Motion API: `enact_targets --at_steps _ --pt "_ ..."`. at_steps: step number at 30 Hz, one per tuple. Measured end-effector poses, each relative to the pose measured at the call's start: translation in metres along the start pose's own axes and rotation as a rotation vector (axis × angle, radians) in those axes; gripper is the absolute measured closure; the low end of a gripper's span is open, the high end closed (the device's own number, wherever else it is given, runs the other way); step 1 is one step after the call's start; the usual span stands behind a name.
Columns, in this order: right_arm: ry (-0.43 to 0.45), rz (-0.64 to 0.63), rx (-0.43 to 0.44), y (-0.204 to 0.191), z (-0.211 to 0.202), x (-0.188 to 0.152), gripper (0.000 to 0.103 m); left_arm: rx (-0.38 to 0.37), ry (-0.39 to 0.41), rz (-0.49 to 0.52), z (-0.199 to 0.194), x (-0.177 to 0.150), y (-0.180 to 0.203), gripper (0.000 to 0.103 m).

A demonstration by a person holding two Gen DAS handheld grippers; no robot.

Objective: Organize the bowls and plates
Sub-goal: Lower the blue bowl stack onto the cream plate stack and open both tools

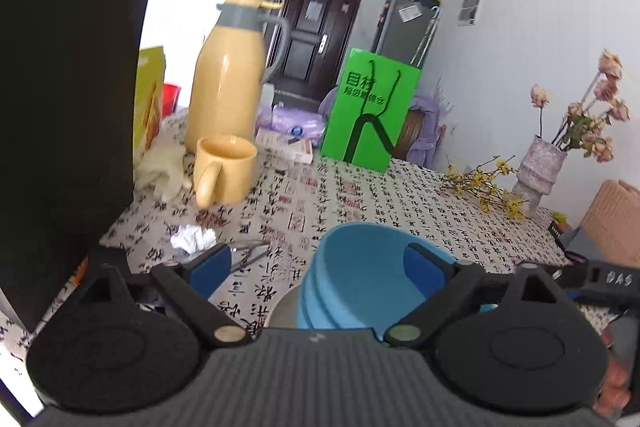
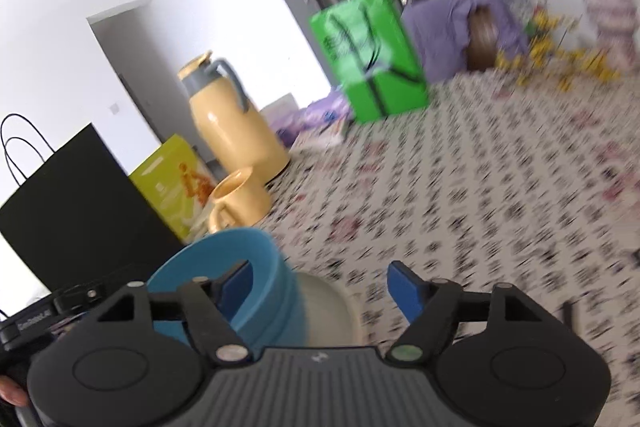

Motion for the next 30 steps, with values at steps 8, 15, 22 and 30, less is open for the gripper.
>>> enact_targets --at_steps 8,15,22,30 --pt "0.306 -0.302 -0.317 0.037 -0.077 0.008 0.000 -0.007 0.184 0.166 -0.027 0.001 0.055 0.000" --pt "0.326 -0.290 -0.385 0.079 -0.113 0.001 0.000 -0.090 0.239 0.156 -0.028 -0.001 0.107 0.000" --pt "0.343 -0.267 -0.400 0.098 -0.130 -0.005 0.000 -0.116 0.238 0.190 -0.028 -0.009 0.135 0.000" --pt "0.354 -0.270 -0.376 0.092 -0.137 -0.010 0.000 -0.113 0.236 0.210 -0.038 -0.016 0.141 0.000"
Point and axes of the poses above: each gripper's, at about its wrist camera, not at the fingertips, and z roughly the way its jaws point, y to its right, x to its top, the point moved 6 cm from there along z, roughly the way its jaws point, and after that the axes turned 1 degree about y, right-handed, at the moved point
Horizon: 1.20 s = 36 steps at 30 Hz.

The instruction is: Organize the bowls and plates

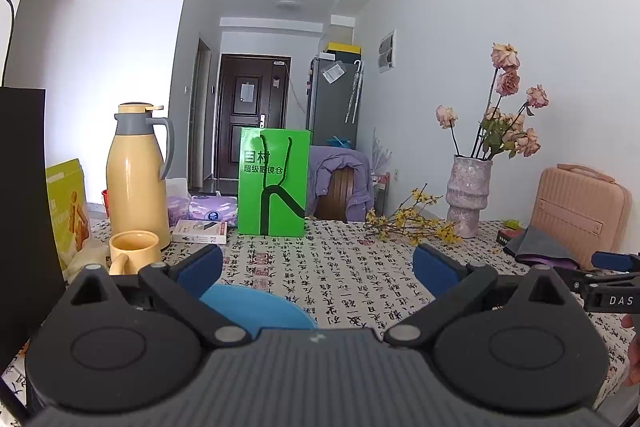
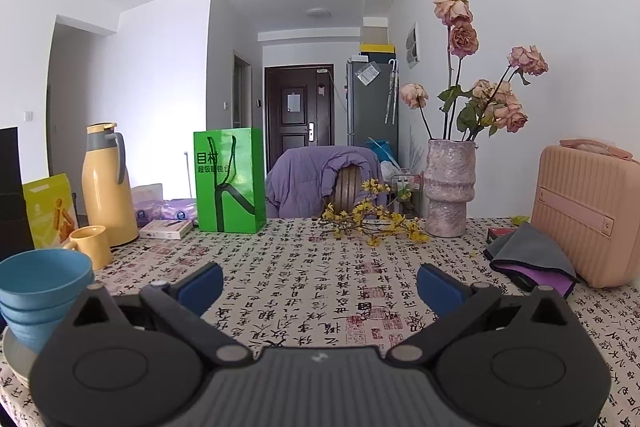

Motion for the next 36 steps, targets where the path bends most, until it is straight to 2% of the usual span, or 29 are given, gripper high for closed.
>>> enact_targets --at_steps 6,15,18,22,26,29,31,36 --pt "-0.003 0.011 0.020 -0.008 -0.024 -0.009 0.000 -0.002 0.006 -0.009 -0.022 -0.009 0.006 0.000" --pt "-0.002 0.056 0.038 -0.024 -0.085 -0.039 0.000 0.009 0.007 -0.035 -0.087 -0.043 0.007 0.000" --pt "-0.016 0.041 0.057 -0.033 -0.108 -0.050 0.000 0.046 0.024 -0.013 -0.112 -0.053 0.005 0.000" --pt "0.017 0.051 0.055 -0.046 -0.140 -0.069 0.000 0.097 0.047 0.044 -0.141 -0.066 0.005 0.000" --pt "0.040 0.077 0.024 -0.051 -0.169 -0.100 0.000 0.093 0.058 0.079 -0.161 -0.085 0.009 0.000" --pt "-0.013 0.125 0.014 -0.051 -0.182 -0.123 0.000 0.100 0.030 0.086 -0.173 -0.108 0.010 0.000" --pt "-0.031 0.135 0.012 -0.056 -0.188 -0.133 0.000 0.101 0.002 0.057 -0.182 -0.125 0.009 0.000" --pt "0.016 0.051 0.045 -0.079 -0.200 -0.136 0.000 0.089 -0.049 0.032 -0.193 -0.149 0.008 0.000"
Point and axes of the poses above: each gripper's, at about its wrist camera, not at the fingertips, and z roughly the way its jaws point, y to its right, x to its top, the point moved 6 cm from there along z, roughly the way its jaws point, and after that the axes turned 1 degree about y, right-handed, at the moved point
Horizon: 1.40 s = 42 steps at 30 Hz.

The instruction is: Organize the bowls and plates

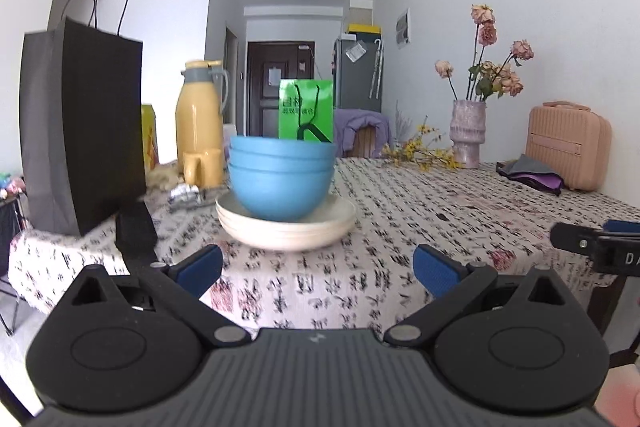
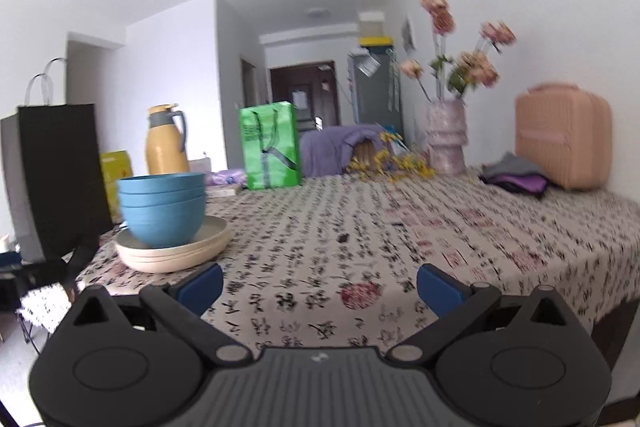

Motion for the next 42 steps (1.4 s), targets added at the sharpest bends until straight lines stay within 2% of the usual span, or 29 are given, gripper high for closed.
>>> enact_targets --at_steps 9,42 --pt "-0.019 -0.024 0.009 -0.0086 -0.0031 -0.0046 0.000 0.004 0.012 -0.054 -0.0035 0.0026 -0.0066 0.000" --pt "-0.036 -0.013 0.015 -0.0057 0.0012 -0.0056 0.000 0.002 0.016 -0.055 -0.0039 0.0061 -0.0055 0.000"
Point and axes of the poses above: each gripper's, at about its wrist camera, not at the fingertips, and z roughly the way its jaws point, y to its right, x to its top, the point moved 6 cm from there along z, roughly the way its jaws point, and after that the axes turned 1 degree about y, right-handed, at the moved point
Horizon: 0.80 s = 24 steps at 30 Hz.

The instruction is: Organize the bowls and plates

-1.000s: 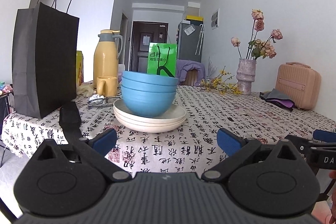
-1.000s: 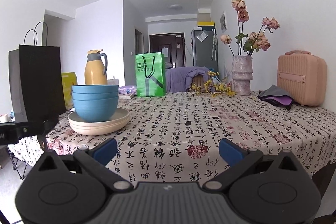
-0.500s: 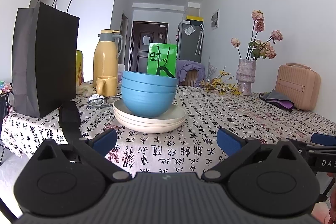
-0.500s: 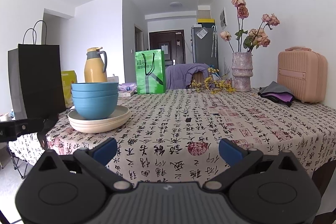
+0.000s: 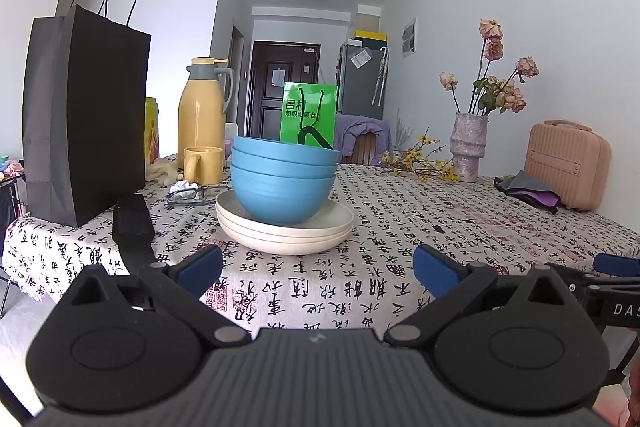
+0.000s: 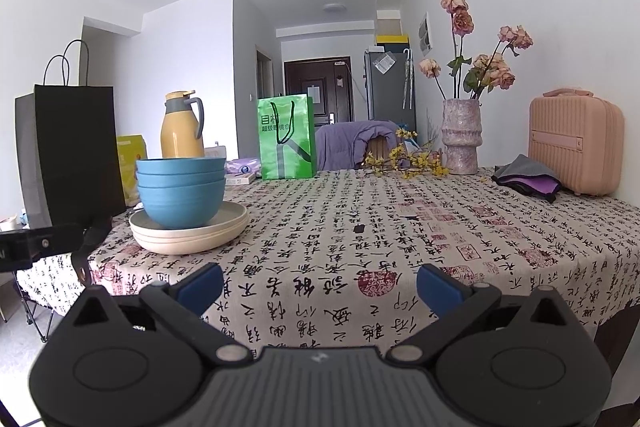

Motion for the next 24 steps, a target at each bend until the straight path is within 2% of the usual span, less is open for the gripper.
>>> enact_targets --at_steps 24 --pt "-0.003 0.007 -0.003 0.0005 0.0000 -0.0007 0.000 -0.007 0.010 0.012 0.0003 0.0008 0.0010 0.000"
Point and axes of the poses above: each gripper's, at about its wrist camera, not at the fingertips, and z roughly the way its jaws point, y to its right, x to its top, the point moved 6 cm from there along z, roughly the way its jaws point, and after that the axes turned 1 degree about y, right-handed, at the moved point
